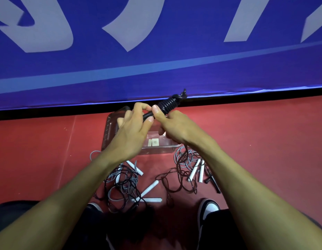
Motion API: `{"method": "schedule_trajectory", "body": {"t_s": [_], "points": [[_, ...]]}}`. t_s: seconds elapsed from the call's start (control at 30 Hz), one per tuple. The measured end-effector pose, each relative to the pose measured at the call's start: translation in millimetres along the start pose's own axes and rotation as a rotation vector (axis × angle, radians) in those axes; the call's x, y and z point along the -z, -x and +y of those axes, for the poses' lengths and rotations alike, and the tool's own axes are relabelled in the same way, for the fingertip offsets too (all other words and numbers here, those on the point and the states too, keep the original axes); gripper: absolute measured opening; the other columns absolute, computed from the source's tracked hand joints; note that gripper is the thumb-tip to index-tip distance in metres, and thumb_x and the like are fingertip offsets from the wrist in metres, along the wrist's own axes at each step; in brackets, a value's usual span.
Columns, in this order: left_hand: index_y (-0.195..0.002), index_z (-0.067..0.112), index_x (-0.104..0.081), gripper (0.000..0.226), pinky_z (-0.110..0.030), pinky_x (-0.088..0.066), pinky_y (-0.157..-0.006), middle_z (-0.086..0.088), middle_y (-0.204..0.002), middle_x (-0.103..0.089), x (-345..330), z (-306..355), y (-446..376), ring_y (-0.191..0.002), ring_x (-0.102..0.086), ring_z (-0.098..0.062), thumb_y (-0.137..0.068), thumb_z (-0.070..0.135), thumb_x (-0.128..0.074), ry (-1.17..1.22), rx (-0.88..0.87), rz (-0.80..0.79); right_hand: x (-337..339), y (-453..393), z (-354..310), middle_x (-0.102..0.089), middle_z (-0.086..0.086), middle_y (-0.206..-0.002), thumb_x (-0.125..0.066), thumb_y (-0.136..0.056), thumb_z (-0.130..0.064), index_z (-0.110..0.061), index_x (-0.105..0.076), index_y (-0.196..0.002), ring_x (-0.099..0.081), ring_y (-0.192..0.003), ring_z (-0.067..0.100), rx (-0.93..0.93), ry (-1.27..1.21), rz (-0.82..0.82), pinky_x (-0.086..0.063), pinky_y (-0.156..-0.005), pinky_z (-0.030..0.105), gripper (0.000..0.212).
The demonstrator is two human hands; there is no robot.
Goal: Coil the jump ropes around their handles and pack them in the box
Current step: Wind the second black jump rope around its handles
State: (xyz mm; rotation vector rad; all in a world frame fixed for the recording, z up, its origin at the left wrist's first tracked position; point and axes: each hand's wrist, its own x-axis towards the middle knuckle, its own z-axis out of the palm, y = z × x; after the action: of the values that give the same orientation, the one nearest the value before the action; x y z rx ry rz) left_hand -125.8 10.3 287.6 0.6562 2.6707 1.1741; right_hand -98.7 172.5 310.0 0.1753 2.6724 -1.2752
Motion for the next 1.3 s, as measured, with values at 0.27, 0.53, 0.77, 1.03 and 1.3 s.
{"method": "schedule_trajectory", "body": {"t_s": [0.27,0.53,0.77,1.03,1.3], "points": [[-0.101,0.020,-0.061,0.021,-0.038,-0.053,-0.078,0.001,-0.084,-0.072,22,4,-9,-0.077,-0.067,-0.012,-0.086,0.034,-0.068,0.269,0.033,-0.101,-1,-4,1,-0.044,-0.009,-0.048,-0.041,-0.107,-0.039,-0.016,-0.054,-0.065,-0.034,-0.039,0.006,0.006,-0.341,-0.034,-0.030,-0.049,0.026,0.049],[-0.090,0.011,-0.045,0.021,-0.036,-0.050,-0.059,-0.002,-0.067,-0.066,19,6,-5,-0.060,-0.066,-0.018,-0.094,0.005,-0.065,0.143,-0.025,-0.032,-2,3,-7,-0.051,-0.010,-0.041,-0.034,-0.101,-0.062,-0.017,-0.061,-0.063,-0.045,-0.039,0.006,-0.001,-0.234,-0.035,-0.038,-0.053,0.026,0.064],[-0.097,0.016,-0.046,0.022,-0.025,-0.040,-0.061,0.006,-0.072,-0.056,10,14,-3,-0.062,-0.049,-0.008,-0.101,0.036,-0.051,0.217,-0.044,-0.011,-2,1,-9,-0.035,-0.008,-0.050,-0.044,-0.100,-0.058,-0.023,-0.043,-0.056,-0.028,-0.046,0.011,0.036,-0.406,0.029,-0.025,-0.052,0.030,0.057],[-0.099,-0.002,-0.064,0.045,-0.029,-0.042,-0.065,0.001,-0.075,-0.060,14,2,-13,-0.066,-0.050,-0.011,-0.098,0.039,-0.044,0.549,0.033,-0.071,0,0,-6,-0.053,-0.007,-0.045,-0.034,-0.102,-0.060,-0.014,-0.064,-0.062,-0.045,-0.044,0.010,0.048,-0.296,0.010,-0.038,-0.057,0.028,0.068],[-0.098,0.023,-0.063,0.024,-0.049,-0.055,-0.081,0.000,-0.085,-0.071,19,3,-9,-0.080,-0.069,-0.022,-0.083,0.036,-0.076,0.183,-0.019,0.115,-8,-3,-1,-0.044,-0.012,-0.043,-0.040,-0.103,-0.053,-0.019,-0.051,-0.062,-0.037,-0.040,0.003,0.094,-0.258,0.044,-0.030,-0.054,0.029,0.054]]}}
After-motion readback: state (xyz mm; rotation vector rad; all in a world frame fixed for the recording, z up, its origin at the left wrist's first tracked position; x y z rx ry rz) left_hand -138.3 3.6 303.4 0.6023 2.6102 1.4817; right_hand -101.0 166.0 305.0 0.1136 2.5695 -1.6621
